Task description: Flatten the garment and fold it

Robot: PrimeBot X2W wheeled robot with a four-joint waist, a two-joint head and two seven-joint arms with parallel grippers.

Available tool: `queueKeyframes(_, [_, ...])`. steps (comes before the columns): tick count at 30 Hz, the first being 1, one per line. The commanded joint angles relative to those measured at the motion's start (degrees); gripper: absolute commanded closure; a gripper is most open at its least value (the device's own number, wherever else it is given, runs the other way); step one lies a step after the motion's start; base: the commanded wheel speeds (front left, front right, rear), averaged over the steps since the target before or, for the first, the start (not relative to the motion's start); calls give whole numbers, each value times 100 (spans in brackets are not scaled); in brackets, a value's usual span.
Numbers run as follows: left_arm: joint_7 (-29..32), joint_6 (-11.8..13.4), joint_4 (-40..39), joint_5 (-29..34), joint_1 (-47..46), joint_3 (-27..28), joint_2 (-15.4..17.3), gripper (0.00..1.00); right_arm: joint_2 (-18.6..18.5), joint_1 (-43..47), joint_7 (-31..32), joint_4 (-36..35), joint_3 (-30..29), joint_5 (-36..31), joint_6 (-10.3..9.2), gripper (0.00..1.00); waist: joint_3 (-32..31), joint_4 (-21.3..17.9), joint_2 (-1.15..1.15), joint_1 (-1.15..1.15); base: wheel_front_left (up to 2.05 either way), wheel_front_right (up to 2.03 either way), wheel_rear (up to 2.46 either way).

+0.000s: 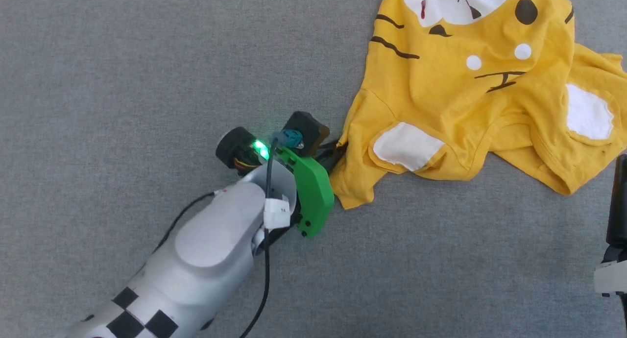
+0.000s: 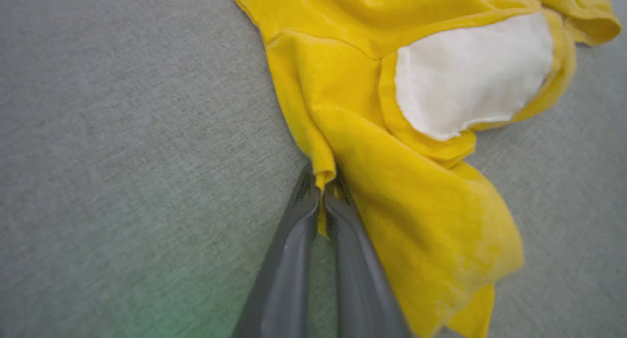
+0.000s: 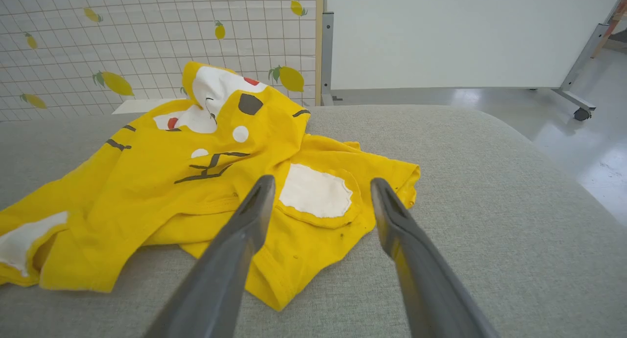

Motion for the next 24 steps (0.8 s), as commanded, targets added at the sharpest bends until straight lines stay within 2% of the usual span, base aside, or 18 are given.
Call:
queueKeyframes(1, [-56,-13,128,-92,47,-72,5,100,2,-88,-11,34,-27,-20,-9,0,-67,17,0,0,0,0,0])
queueKeyframes(5, [-275,22,146,-322,35,177,192,100,2,-33,0,59,-58,-13,-9,0,-187,58,0,0,0,0,0])
queueKeyframes(9, [-375,271,17,-364,-40,536,673,100,2,28,19,54,-56,-9,-9,0,-259,96,0,0,0,0,0])
queueKeyframes(14, [-208,629,-115,-452,111,850,1280,100,2,91,65,51,-27,4,-9,0,-301,116,0,0,0,0,0])
queueKeyframes(18, [-164,907,-192,-497,332,932,1403,100,2,124,118,34,-22,-11,-9,0,-320,132,0,0,0,0,0])
queueKeyframes(19, [-184,939,-202,-523,386,938,1376,83,2,124,133,26,-21,-21,-9,0,-323,139,0,0,0,0,0])
queueKeyframes(20, [-250,982,-214,-546,439,955,1330,31,2,124,153,15,-13,-34,-9,0,-332,150,0,0,0,0,0])
queueKeyframes(21, [-344,1034,-219,-572,477,995,1280,0,2,125,172,7,1,-42,-9,0,-342,160,0,0,0,0,0])
queueKeyframes(24, [-650,1128,-209,-685,607,1110,1103,0,2,137,225,-13,52,-53,-9,0,-404,201,0,0,0,0,0])
